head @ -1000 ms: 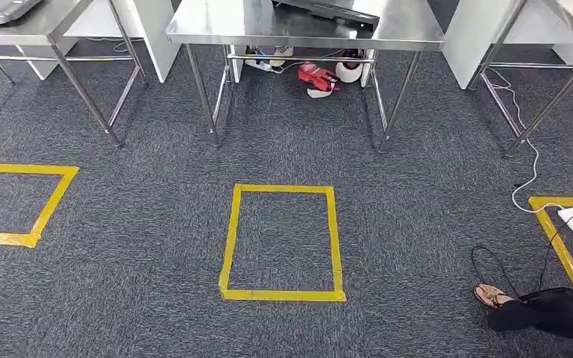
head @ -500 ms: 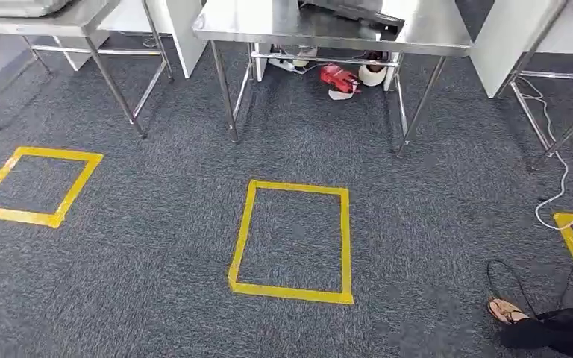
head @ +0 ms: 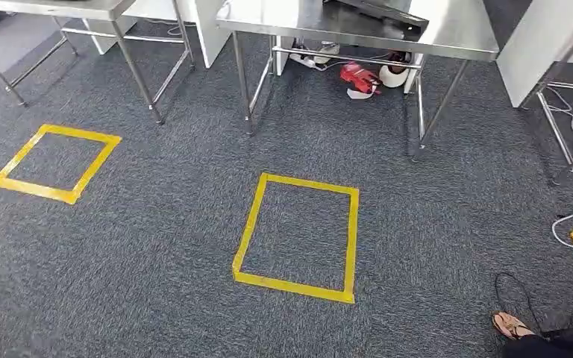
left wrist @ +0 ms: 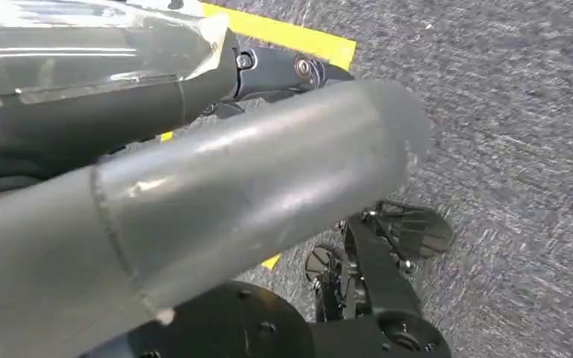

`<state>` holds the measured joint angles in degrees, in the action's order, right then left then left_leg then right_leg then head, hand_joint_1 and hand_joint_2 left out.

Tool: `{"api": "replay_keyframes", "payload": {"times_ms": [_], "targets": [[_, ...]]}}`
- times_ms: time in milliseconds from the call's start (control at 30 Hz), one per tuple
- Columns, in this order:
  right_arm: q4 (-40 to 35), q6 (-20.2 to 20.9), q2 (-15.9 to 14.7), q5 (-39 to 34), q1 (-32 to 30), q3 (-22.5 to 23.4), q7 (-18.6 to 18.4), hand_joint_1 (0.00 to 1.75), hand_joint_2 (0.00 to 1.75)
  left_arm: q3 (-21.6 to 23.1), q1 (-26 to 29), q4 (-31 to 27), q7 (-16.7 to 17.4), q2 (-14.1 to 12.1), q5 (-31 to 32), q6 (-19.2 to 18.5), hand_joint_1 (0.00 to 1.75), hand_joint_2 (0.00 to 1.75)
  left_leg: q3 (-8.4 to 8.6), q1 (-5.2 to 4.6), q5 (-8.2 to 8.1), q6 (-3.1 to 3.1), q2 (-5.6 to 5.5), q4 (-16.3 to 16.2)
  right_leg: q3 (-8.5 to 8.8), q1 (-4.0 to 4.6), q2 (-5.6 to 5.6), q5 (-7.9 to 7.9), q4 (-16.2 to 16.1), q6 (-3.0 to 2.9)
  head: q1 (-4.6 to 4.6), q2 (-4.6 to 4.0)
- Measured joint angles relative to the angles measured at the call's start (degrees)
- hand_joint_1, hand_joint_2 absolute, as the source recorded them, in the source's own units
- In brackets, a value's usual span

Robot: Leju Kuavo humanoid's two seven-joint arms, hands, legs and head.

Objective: Take the parts from the cabinet and place them on the table.

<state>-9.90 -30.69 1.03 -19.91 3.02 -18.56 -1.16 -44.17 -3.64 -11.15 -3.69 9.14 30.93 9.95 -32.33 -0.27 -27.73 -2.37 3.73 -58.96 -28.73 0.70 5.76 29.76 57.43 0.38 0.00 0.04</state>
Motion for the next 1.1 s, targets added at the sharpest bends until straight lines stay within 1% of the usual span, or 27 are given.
{"api": "replay_keyframes", "payload": {"times_ms": [67,100,133,167,233,267,300,333,400,433,467,500,567,600,633,667,700,733,767,800,833,867,900,933,967,1000,1100], "targets": [[0.0,0.0,0.0,0.0,0.3,0.0,0.0,0.0,0.0,0.0,0.2,0.0,0.0,0.0,0.0,0.1,0.0,0.0,-0.29,-0.3,0.16,-0.25,-1.11,0.2,0.16,-0.15,1.04,-0.07,-0.2,0.14,-0.06,0.0],[0.0,0.0,0.0,0.0,0.4,0.0,-0.1,0.0,0.0,0.0,0.2,0.0,0.0,0.0,0.0,0.1,0.0,0.0,0.18,0.11,0.76,-0.58,-1.79,1.1,0.3,0.5,1.75,0.18,-0.2,0.44,-0.04,0.0],[0.0,0.0,0.0,0.0,0.3,0.0,-0.1,0.0,0.0,0.0,0.3,0.0,0.0,0.0,0.1,0.1,0.0,0.0,0.46,0.43,1.23,-0.58,-2.17,1.7,-0.2,-0.28,-0.75,0.92,0.9,0.7,-0.07,0.0],[0.0,0.0,0.0,0.0,0.2,0.0,-0.1,0.0,0.0,0.0,0.1,0.0,0.0,0.0,0.2,0.1,0.0,0.0,0.32,0.6,1.47,-0.79,-2.77,1.9,-1.45,-0.37,-3.47,2.51,3.6,0.64,0.24,0.0],[0.1,0.0,-0.2,0.0,0.1,0.0,-0.1,0.0,0.0,0.0,-0.1,0.0,0.0,0.0,0.2,0.1,0.0,0.0,-0.18,0.52,1.72,-0.98,-4.17,1.9,-5.38,-0.92,-4.87,6.13,12.1,0.35,0.35,0.0],[0.2,0.0,-0.2,-0.1,-0.1,0.0,-0.1,0.0,0.0,0.0,-0.1,0.0,0.0,0.0,0.3,0.1,0.0,0.0,-0.32,0.5,1.8,-0.92,-4.84,1.9,-6.84,-0.94,-5.06,7.13,15.2,0.47,0.35,0.0],[0.2,0.0,-0.2,-0.1,-0.2,0.0,-0.1,0.0,0.0,0.0,-0.1,0.0,0.0,0.0,0.3,0.1,0.0,0.0,-0.44,0.5,1.93,-0.84,-5.62,1.8,-7.26,-1.06,-5.12,7.01,16.2,0.85,0.39,0.0],[0.2,0.0,-0.2,-0.2,-0.2,0.0,-0.1,0.0,0.0,0.0,0.0,0.0,0.0,0.0,0.3,0.1,0.0,0.0,-0.47,0.52,2.06,-0.7,-6.35,1.8,-6.29,-1.27,-5.23,5.88,14.3,1.45,0.37,0.0],[0.2,0.0,-0.3,-0.2,-0.3,0.0,-0.2,0.0,0.0,0.0,0.1,0.0,0.0,0.1,0.3,0.1,0.0,0.0,-0.51,0.62,2.22,-0.38,-7.77,1.6,-1.3,-1.73,-6.27,1.53,4.3,2.85,0.35,0.0],[0.2,0.1,-0.3,-0.2,-0.2,0.0,-0.2,0.0,0.0,0.0,0.0,0.0,0.0,0.0,0.3,0.1,0.0,0.0,-0.69,0.63,2.26,-0.15,-8.26,1.3,0.75,-2.1,-8.1,0.48,-0.2,3.07,0.42,0.0],[0.2,0.1,-0.3,-0.2,-0.2,0.0,-0.2,0.0,0.0,0.0,0.0,0.0,0.0,0.0,0.3,0.1,0.0,0.0,-0.86,0.22,2.28,0.32,-8.67,1.2,0.45,-1.54,-8.48,0.64,-0.1,2.52,0.51,0.0],[0.2,0.1,-0.2,-0.2,-0.2,0.0,-0.2,0.0,0.0,0.0,0.0,0.0,0.0,0.0,0.4,0.2,0.0,0.0,-1.02,0.27,2.31,0.63,-8.96,1.1,0.2,-1.42,-8.03,0.35,-0.3,1.82,0.46,0.0],[0.2,0.2,-0.2,-0.1,0.2,0.0,-0.2,0.0,0.0,0.0,0.1,0.0,0.0,0.0,0.6,0.2,0.0,0.0,-1.2,0.42,2.7,1.24,-9.6,1.3,0.09,-1.15,-7.34,0.19,-0.2,1.24,0.26,0.0],[0.2,0.2,-0.1,-0.1,0.2,0.0,-0.2,0.0,0.0,0.0,0.2,0.0,0.0,-0.2,0.6,0.3,0.0,0.0,-1.49,0.49,2.8,1.51,-10.14,1.2,0.21,-1.96,-6.62,-0.13,-0.4,0.7,0.33,0.0],[0.2,0.2,0.0,-0.2,0.3,0.0,-0.2,0.0,0.0,0.0,0.3,0.0,0.0,-0.3,0.7,0.3,0.0,0.0,-1.84,0.55,2.06,1.61,-8.75,0.4,0.72,-2.02,-6.03,-0.34,-0.5,0.37,0.33,0.0],[0.2,0.2,-0.1,-0.2,0.1,0.0,-0.2,0.0,0.0,0.0,0.3,0.0,0.1,-0.2,0.8,0.3,0.0,0.0,-2.89,0.44,0.08,1.83,-6.4,-1.9,0.46,-1.95,-5.62,-0.37,-0.5,-0.56,-0.21,0.0],[0.2,0.1,0.0,-0.2,-0.1,0.0,-0.2,0.0,0.0,0.0,0.3,0.0,0.1,-0.2,0.8,0.3,0.0,0.0,-5.0,0.57,-2.7,2.12,-4.98,-6.5,0.36,-1.74,-4.95,-0.44,-0.5,-0.73,-0.33,0.0],[0.2,0.1,0.0,-0.2,-0.3,0.0,-0.2,0.0,0.0,0.0,0.2,0.0,0.1,-0.2,0.8,0.3,0.0,0.0,-7.29,0.67,-5.04,2.35,-4.43,-11.6,0.25,-1.57,-4.22,-0.44,-0.4,-0.74,-0.31,0.0],[0.2,0.1,-0.1,-0.2,-0.4,0.0,-0.2,0.0,0.0,0.0,0.2,0.0,0.1,-0.2,0.8,0.3,0.0,0.0,-9.13,0.75,-6.43,2.48,-4.14,-15.5,0.13,-1.44,-3.56,-0.43,-0.4,-0.76,-0.33,0.0],[0.2,0.1,-0.1,-0.2,-0.4,0.0,-0.2,0.0,0.0,0.0,0.3,0.0,0.1,-0.2,0.9,0.3,0.0,0.0,-9.95,0.84,-6.52,2.55,-3.97,-17.4,0.06,-1.36,-2.91,-0.42,-0.4,-0.77,-0.31,0.0],[0.2,0.1,-0.1,-0.2,-0.4,0.0,-0.3,0.0,0.0,0.0,0.4,0.0,0.2,-0.2,0.9,0.4,0.0,0.0,-9.35,0.86,-5.42,2.46,-3.85,-16.3,0.02,-1.3,-2.35,-0.36,-0.4,-0.73,-0.3,0.0],[0.2,0.1,-0.1,-0.2,-0.3,0.0,-0.3,0.0,0.0,0.0,0.4,0.0,0.4,-0.2,1.0,0.4,0.0,0.0,-7.53,0.85,-3.48,2.27,-3.7,-13.0,0.01,-1.26,-1.8,-0.32,-0.4,-0.74,-0.35,0.0],[0.2,0.1,0.0,-0.2,-0.2,0.0,-0.5,0.0,0.0,0.0,0.4,0.0,0.4,-0.2,1.2,0.4,0.0,0.0,-4.4,0.82,-0.92,1.92,-3.09,-7.4,0.01,-1.23,-1.17,-0.22,-0.4,-0.83,-0.3,0.0],[0.2,0.0,0.0,-0.2,-0.1,0.0,-0.6,0.0,0.0,0.0,0.3,0.0,0.5,-0.3,1.4,0.5,0.0,0.0,-1.27,0.66,0.84,1.42,-1.27,-2.0,0.13,-1.13,-0.65,-0.13,-0.4,-0.85,-0.35,0.0],[0.2,0.0,0.0,-0.2,-0.1,0.0,-0.7,0.0,0.0,0.0,0.0,0.0,0.6,-0.3,1.5,0.5,0.0,0.0,-0.1,0.16,0.36,1.07,1.09,0.5,0.55,-0.75,-0.27,0.08,-0.4,-0.58,-0.28,0.0],[0.2,0.0,0.0,-0.2,0.0,0.0,-0.8,0.0,0.0,0.0,-0.2,0.0,0.8,-0.3,1.5,0.6,0.0,0.0,-0.18,0.02,0.66,0.87,0.07,0.6,0.31,-0.38,0.24,0.25,-0.4,-0.3,-0.11,0.0],[0.2,0.0,0.1,-0.2,0.4,0.0,-1.0,0.0,0.0,0.0,-0.2,0.0,1.1,-0.3,1.6,0.8,0.0,0.0,-0.56,-0.45,1.05,-0.09,-1.78,1.0,0.98,-0.44,1.86,0.09,-0.8,0.49,-0.24,0.0]]}}
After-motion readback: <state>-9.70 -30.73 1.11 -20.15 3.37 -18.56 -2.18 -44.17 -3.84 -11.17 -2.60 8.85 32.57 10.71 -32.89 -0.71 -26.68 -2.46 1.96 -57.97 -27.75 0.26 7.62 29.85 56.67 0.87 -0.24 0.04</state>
